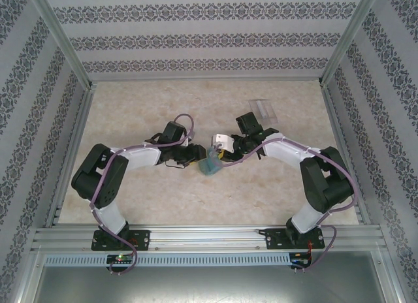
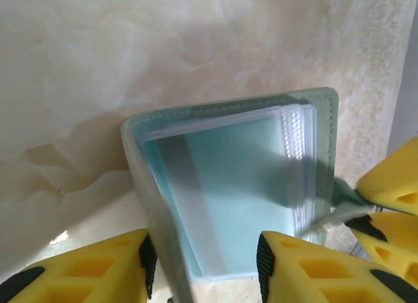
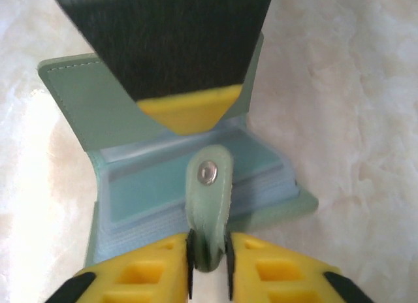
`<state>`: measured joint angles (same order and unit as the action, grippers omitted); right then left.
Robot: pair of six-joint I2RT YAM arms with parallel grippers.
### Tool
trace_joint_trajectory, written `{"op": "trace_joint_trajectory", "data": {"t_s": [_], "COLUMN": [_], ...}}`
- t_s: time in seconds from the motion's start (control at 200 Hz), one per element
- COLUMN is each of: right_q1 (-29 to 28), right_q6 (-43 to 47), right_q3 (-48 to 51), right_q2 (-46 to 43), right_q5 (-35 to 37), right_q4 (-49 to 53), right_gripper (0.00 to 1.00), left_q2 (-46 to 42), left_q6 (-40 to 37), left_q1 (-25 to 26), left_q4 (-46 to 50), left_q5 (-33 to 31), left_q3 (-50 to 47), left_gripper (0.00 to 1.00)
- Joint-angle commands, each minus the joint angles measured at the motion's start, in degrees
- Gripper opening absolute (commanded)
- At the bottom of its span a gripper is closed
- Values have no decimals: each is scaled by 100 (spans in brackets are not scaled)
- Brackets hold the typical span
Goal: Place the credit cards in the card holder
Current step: Move the card holder to the center of the table.
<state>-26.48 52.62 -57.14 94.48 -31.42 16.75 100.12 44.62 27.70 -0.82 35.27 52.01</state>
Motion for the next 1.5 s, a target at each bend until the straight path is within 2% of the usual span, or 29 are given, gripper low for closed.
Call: {"op": "trace_joint_trajectory", "data": {"t_s": [0.0, 0.145, 0.22, 0.315, 0.325, 0.335, 0.34, 0.355, 0.445, 0.525, 0.605, 0.635, 0.669, 0.714, 0.779, 0.834, 0.934, 1.079, 1.164, 1.319, 1.449, 1.494], "right_q1": [-40, 18, 55, 39, 31, 23, 17, -2, -61, 84, 382, 602, 856, 1012, 954, 776, 273, -285, -506, -954, -1133, -1224], "right_q6": [47, -298, -848, -1857, -1972, -2121, -2180, -2387, -3638, -4737, -6903, -7550, -7982, -8501, -8606, -8582, -8508, -8464, -8441, -8305, -8418, -8402], "right_q3": [57, 339, 738, 1111, 1143, 1172, 1189, 1237, 1296, 1003, 699, 674, 777, 938, 1002, 915, 834, 608, 372, 64, 19, 20], "right_q2": [-126, -298, -535, -921, -972, -1016, -1044, -1118, -1587, -1927, -2193, -2260, -2293, -2230, -1974, -1667, -1184, -647, -397, 3, 224, 251], "right_q5": [-348, -208, 73, 707, 799, 928, 980, 1189, 2672, 3803, 4786, 4546, 3794, 3025, 2105, 1777, 1705, 1982, 2112, 2719, 2606, 2582], "right_q4": [-88, -652, -1506, -2421, -2495, -2577, -2609, -2712, -2891, -2121, -891, -517, -451, -435, -337, -62, 80, 100, 168, 244, 46, -63], "right_gripper": [33, 40, 53, 56, 63, 84, 91, 97, 98, 98, 98, 98, 98, 92, 83, 79, 71, 71, 71, 79, 80, 80], "left_q2": [136, 222, 245, 219, 223, 227, 232, 236, 298, 371, 472, 527, 566, 591, 588, 579, 555, 333, 201, 31, -91, -127], "left_q6": [29, 39, 71, 96, 90, 84, 78, 73, -11, -154, -241, -249, -248, -269, -338, -478, -694, -832, -937, -873, -732, -702], "left_q1": [99, 139, 143, 166, 174, 174, 174, 177, 207, 252, 298, 298, 305, 300, 298, 293, 267, 228, 221, 192, 107, 74], "left_q4": [47, -57, -8, 15, 24, 34, 45, 71, 284, 570, 663, 683, 711, 782, 881, 1085, 1456, 1539, 1772, 1532, 1428, 1380], "left_q5": [-38, -3, 24, 24, 24, 24, 24, 24, 25, 13, 26, 40, 58, 51, 10, -75, -251, -436, -678, -653, -710, -756], "left_q3": [193, 329, 444, 569, 579, 597, 607, 641, 870, 1075, 1209, 1244, 1292, 1342, 1359, 1381, 1399, 1174, 1135, 859, 641, 566], "left_gripper": [49, 51, 51, 51, 51, 51, 51, 51, 51, 51, 51, 50, 49, 48, 48, 48, 48, 48, 48, 48, 47, 42]}}
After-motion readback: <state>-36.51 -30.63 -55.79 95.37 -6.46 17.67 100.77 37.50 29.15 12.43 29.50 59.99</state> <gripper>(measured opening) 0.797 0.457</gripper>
